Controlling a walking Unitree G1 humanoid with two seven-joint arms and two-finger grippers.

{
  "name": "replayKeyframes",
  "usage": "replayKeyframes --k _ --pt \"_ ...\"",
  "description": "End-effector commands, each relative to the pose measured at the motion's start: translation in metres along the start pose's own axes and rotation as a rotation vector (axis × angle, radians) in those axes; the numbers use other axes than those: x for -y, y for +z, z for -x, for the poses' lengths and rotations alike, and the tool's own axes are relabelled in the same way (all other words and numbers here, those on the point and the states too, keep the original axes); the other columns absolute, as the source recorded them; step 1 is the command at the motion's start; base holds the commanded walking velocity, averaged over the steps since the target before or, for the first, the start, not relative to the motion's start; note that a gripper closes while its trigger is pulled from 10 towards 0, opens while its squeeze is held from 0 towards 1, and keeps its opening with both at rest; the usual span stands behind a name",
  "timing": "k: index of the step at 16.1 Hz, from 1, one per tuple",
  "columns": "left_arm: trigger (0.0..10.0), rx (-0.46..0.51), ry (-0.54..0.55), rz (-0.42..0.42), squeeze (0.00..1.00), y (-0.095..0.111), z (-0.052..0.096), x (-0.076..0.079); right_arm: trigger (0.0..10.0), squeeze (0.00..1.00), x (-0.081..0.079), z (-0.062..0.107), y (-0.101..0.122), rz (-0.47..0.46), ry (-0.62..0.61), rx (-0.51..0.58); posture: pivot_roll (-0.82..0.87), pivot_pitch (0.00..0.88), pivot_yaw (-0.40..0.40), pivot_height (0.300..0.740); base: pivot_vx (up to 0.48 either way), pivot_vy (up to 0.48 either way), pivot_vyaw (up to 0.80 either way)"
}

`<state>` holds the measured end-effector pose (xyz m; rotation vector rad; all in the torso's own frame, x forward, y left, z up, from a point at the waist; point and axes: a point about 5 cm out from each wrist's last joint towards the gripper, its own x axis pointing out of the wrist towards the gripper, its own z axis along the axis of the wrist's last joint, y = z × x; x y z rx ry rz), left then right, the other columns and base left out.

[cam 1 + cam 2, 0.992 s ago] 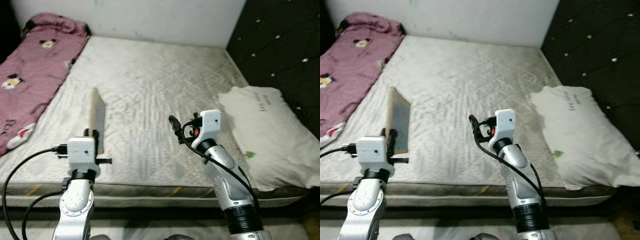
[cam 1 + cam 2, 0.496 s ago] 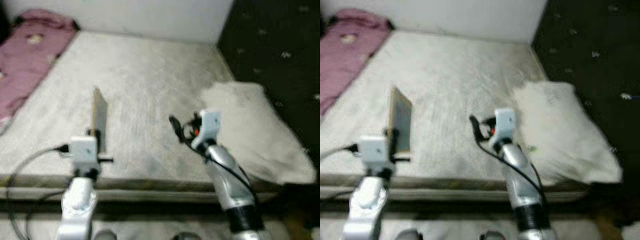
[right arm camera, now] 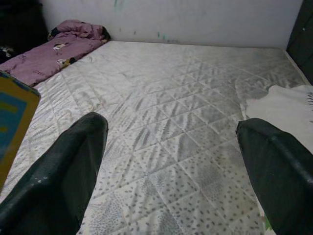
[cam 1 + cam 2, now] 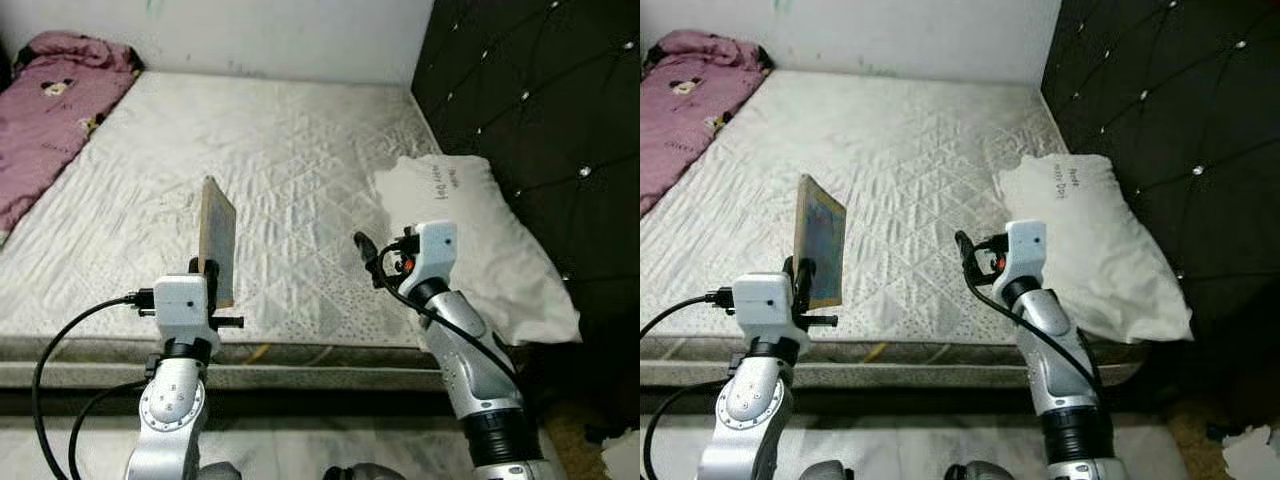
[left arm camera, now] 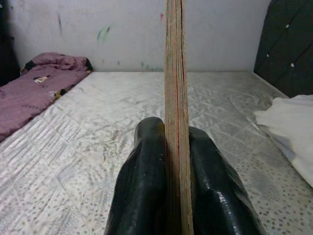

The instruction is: Clean up the room

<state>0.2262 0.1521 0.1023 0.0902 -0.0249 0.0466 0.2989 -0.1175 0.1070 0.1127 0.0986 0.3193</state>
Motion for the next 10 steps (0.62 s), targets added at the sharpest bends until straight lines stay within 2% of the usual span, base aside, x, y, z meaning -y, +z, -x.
replayKeyframes --k 1,10 --pt "10.0 0.058 -0.003 0.005 0.00 0.0104 -0.0025 -0.0004 10.0 0.00 -0.0022 -0.0013 0.0035 -0.003 0.013 0.018 0.00 0.000 -0.072 0.740 0.000 0.000 0.00" --pt "10.0 0.063 -0.012 0.010 0.00 0.0107 -0.0014 0.0007 10.0 0.00 -0.0023 -0.0007 0.0031 0.001 0.016 0.011 0.00 0.000 -0.073 0.740 0.000 0.000 0.00"
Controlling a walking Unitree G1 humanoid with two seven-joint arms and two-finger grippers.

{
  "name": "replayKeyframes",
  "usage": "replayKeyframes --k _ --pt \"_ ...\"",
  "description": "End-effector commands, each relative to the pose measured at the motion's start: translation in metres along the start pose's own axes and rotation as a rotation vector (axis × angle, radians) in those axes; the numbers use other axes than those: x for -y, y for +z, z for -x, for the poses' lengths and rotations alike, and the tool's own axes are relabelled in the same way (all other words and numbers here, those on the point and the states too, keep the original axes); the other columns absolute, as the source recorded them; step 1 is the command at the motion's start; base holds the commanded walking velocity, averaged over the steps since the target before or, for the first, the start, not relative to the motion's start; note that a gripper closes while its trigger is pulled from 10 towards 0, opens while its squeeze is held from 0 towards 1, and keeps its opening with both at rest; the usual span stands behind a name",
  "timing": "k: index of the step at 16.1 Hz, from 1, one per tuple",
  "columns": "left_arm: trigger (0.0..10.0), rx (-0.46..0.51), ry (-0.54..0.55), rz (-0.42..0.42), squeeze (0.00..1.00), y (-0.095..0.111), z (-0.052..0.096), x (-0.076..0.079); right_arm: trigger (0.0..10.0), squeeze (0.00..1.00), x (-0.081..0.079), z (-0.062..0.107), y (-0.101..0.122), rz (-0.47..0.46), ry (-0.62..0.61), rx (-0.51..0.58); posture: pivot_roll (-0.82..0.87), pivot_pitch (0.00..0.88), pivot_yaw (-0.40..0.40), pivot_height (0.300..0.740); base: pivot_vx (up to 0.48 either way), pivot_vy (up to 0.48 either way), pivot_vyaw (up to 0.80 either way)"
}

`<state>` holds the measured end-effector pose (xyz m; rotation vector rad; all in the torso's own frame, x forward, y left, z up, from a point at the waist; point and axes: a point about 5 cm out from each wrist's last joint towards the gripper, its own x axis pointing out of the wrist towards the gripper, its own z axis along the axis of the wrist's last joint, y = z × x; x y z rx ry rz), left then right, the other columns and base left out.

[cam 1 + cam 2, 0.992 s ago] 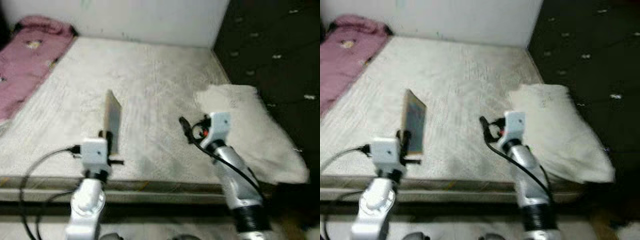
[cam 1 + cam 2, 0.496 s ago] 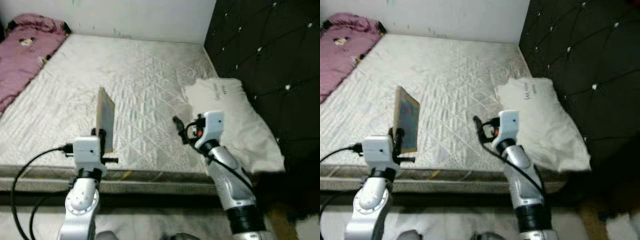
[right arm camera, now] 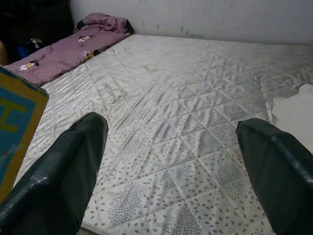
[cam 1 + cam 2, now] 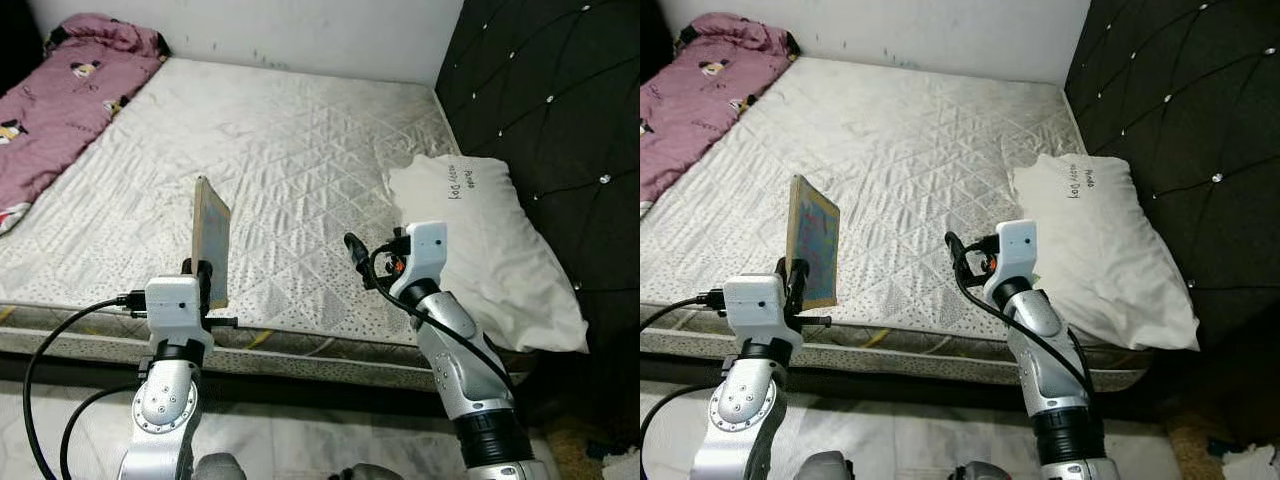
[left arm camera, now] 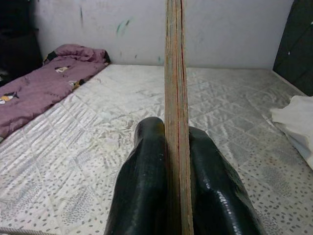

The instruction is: Clean up the room

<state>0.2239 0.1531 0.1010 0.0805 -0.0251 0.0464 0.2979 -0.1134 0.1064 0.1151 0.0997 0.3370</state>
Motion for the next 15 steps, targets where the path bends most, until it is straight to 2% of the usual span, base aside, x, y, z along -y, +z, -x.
replayKeyframes --k 1,3,5,11,15 --pt "10.0 0.064 -0.014 0.000 0.00 0.0122 -0.0037 0.0020 10.0 0.00 0.0018 -0.0002 0.0041 0.004 -0.002 0.013 0.00 0.000 -0.073 0.740 0.000 0.000 0.00" --pt "10.0 0.065 -0.019 -0.001 0.00 0.0123 -0.0038 0.0024 10.0 0.00 0.0019 -0.0004 0.0039 0.001 -0.002 0.011 0.00 0.000 -0.073 0.740 0.000 0.000 0.00" --pt "10.0 0.064 -0.019 -0.001 0.00 0.0123 -0.0038 0.0025 10.0 0.00 0.0023 -0.0007 0.0034 -0.005 -0.006 0.008 0.00 0.000 -0.073 0.740 0.000 0.000 -0.50" --pt "10.0 0.065 -0.021 -0.005 0.00 0.0121 -0.0037 0.0034 10.0 0.00 0.0031 -0.0022 0.0032 -0.014 -0.012 0.010 0.01 0.000 -0.076 0.740 0.000 0.000 0.00" --pt "10.0 0.066 -0.023 -0.008 0.00 0.0124 -0.0043 0.0030 10.0 0.00 0.0028 -0.0030 0.0037 -0.014 -0.014 0.011 0.01 0.000 -0.073 0.740 0.264 0.000 0.00"
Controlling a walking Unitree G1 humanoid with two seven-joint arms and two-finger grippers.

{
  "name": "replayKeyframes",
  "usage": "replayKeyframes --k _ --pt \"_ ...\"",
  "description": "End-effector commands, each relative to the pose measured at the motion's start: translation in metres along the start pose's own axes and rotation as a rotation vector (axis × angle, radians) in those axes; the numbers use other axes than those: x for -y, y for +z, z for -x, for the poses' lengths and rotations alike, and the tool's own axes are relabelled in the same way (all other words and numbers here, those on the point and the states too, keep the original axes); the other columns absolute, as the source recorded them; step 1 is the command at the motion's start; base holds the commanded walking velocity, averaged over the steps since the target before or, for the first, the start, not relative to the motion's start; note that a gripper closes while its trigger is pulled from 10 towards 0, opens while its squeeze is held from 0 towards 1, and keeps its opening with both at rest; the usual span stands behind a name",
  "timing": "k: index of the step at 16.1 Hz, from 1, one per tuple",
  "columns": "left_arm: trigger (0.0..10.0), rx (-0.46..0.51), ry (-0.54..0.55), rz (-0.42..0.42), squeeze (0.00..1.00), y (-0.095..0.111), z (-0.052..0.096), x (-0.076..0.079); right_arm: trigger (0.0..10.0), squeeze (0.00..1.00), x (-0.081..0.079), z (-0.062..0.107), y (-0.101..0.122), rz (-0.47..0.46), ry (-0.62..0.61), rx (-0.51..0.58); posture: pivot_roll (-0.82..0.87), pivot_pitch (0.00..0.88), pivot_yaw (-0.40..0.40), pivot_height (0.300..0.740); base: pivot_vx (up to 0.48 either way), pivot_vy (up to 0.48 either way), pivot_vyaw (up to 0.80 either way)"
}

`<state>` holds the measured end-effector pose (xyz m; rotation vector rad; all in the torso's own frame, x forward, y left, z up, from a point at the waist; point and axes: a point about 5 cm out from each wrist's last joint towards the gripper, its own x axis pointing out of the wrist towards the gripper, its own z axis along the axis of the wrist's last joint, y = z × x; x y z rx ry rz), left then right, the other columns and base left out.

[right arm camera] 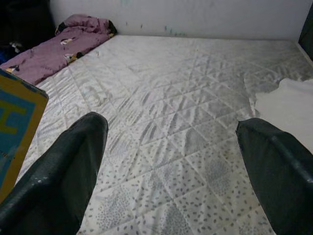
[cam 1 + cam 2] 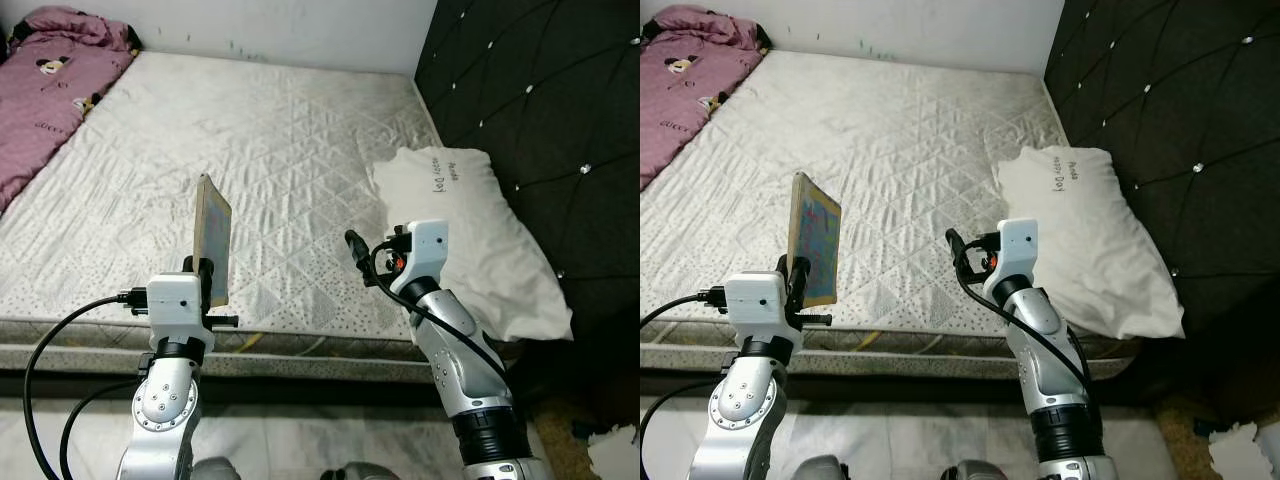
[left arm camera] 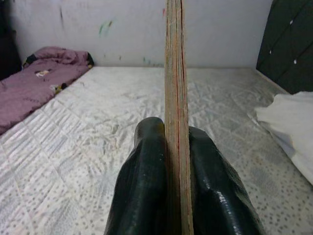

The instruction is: Clean up the room

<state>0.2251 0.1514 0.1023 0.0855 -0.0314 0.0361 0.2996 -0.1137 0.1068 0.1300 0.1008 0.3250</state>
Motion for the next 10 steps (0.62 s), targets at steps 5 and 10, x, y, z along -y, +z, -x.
replayKeyframes --k 5,10 --pt "10.0 0.063 -0.016 -0.003 0.00 0.0114 -0.0044 0.0015 10.0 0.00 0.0027 -0.0028 0.0037 -0.005 -0.008 0.009 0.01 0.000 -0.072 0.740 0.301 0.000 0.00" --pt "10.0 0.063 -0.012 -0.005 0.00 0.0114 -0.0046 0.0014 10.0 0.00 0.0031 -0.0035 0.0031 -0.007 -0.007 0.006 0.01 0.000 -0.074 0.740 0.316 0.000 0.00"
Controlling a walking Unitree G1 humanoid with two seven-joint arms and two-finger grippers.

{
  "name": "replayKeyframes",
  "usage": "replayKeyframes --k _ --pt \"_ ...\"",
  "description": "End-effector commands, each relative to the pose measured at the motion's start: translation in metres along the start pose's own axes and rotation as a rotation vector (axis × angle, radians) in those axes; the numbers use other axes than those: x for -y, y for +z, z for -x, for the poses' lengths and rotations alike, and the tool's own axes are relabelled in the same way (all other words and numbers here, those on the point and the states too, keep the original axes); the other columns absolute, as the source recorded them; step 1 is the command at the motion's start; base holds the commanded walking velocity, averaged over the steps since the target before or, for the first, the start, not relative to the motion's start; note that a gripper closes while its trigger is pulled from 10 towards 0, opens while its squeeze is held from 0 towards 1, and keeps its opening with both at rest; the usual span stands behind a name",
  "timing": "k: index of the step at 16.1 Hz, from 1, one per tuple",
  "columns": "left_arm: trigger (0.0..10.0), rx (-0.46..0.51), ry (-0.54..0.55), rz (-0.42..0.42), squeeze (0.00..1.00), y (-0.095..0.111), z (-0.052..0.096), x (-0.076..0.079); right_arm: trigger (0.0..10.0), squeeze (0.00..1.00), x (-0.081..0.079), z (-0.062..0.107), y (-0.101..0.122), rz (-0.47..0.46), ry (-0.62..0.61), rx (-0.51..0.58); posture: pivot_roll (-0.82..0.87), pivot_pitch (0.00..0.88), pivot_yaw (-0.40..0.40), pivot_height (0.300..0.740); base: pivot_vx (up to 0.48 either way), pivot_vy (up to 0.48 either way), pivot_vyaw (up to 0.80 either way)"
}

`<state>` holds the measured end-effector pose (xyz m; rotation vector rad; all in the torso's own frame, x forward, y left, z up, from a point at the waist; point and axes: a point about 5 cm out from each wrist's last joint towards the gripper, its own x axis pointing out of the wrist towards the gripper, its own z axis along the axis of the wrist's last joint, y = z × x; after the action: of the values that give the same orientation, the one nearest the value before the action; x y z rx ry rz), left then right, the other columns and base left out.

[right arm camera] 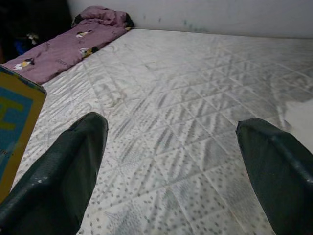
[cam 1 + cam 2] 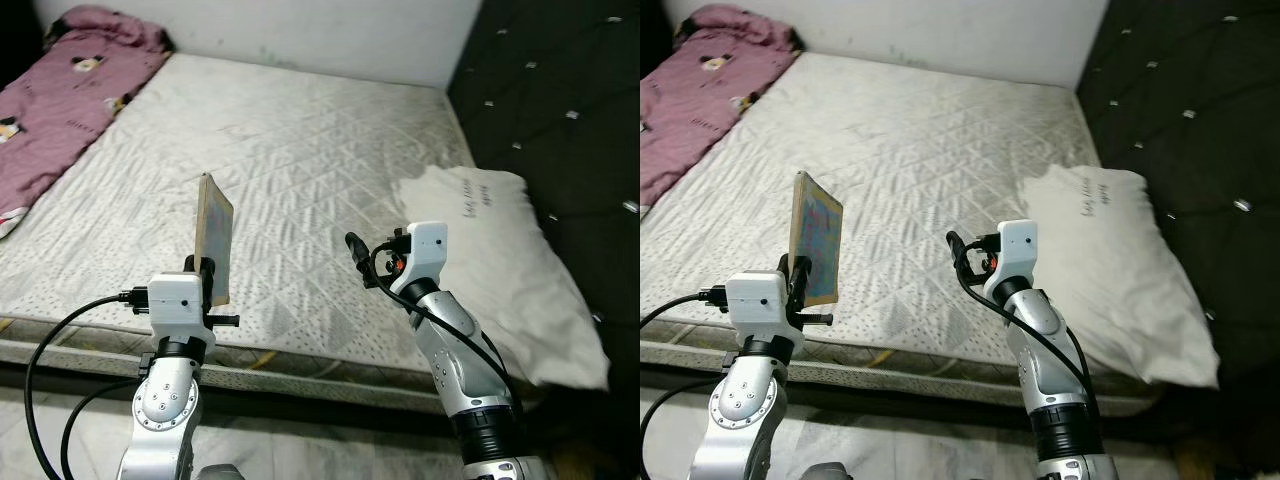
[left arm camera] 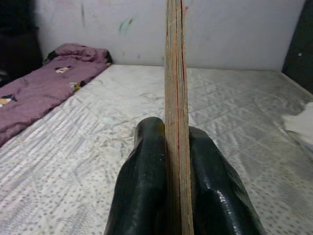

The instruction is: Clean up the room

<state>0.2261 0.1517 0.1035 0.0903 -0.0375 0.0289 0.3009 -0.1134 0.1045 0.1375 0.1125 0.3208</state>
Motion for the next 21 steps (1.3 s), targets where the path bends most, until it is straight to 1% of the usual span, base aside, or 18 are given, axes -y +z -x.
replayKeyframes --k 1,9,11,12,14,16,18,21 --pt "10.0 0.056 -0.004 0.000 0.00 0.010 -0.004 0.002 10.0 0.00 0.003 -0.002 0.005 0.001 -0.003 0.015 0.01 0.000 -0.074 0.740 0.277 0.000 0.00" --pt "10.0 0.053 -0.014 -0.006 0.00 0.010 -0.004 0.003 10.0 0.00 0.004 -0.004 0.005 0.000 -0.015 0.018 0.01 0.000 -0.072 0.740 0.359 0.000 0.00" --pt "10.0 0.046 -0.005 -0.007 0.00 0.009 -0.004 0.002 10.0 0.00 0.006 -0.005 0.006 0.002 -0.024 0.022 0.01 0.000 -0.072 0.740 0.000 0.000 0.00" --pt "10.0 0.020 0.025 -0.021 0.00 0.005 -0.004 0.000 10.0 0.00 0.008 -0.008 0.006 0.005 -0.034 0.023 0.02 0.000 -0.073 0.740 0.000 0.000 0.00" --pt "10.0 0.017 0.063 -0.008 0.00 0.004 -0.004 -0.006 10.0 0.00 0.010 -0.010 0.004 0.002 -0.043 0.019 0.03 0.000 -0.071 0.740 0.000 0.000 0.00" --pt "10.0 0.014 0.071 -0.007 0.00 0.003 -0.005 -0.006 10.0 0.00 0.011 -0.012 0.003 -0.002 -0.048 0.017 0.03 0.000 -0.071 0.740 0.000 0.000 0.00" --pt "10.0 0.017 0.070 -0.020 0.00 0.004 -0.006 -0.007 10.0 0.00 0.009 -0.015 0.004 0.002 -0.047 0.024 0.03 0.000 -0.071 0.740 0.000 0.000 -0.48" --pt "10.0 0.021 0.065 -0.015 0.00 0.004 -0.007 -0.006 10.0 0.00 0.008 -0.016 0.003 0.008 -0.044 0.029 0.03 0.000 -0.071 0.740 0.000 -0.082 0.00"
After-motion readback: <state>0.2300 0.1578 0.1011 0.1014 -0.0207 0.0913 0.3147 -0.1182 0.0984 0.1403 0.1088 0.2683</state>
